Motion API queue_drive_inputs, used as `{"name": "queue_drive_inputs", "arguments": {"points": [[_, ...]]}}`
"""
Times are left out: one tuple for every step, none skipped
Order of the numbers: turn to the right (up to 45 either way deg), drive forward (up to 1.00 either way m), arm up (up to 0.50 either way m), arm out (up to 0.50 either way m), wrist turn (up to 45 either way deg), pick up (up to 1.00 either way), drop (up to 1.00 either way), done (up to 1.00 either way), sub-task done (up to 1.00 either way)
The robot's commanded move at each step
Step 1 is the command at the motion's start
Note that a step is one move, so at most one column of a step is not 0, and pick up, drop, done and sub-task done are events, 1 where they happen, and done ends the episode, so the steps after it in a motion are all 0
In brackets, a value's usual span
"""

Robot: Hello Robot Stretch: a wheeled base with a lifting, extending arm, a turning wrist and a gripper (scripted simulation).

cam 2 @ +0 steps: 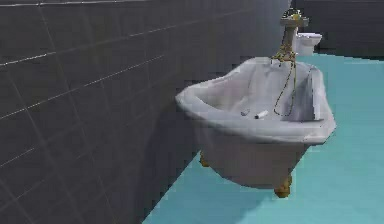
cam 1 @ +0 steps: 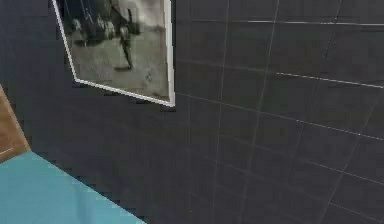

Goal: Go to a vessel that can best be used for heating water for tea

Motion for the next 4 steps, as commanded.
{"name": "queue_drive_inputs", "arguments": {"points": [[-45.0, 0.0, 0.0, 0.0, 0.0, 0.0, 0.0, 0.0, 0.0], [-45.0, 0.0, 0.0, 0.0, 0.0, 0.0, 0.0, 0.0, 0.0], [-45.0, 0.0, 0.0, 0.0, 0.0, 0.0, 0.0, 0.0, 0.0], [-18.0, 0.0, 0.0, 0.0, 0.0, 0.0, 0.0, 0.0, 0.0]]}}
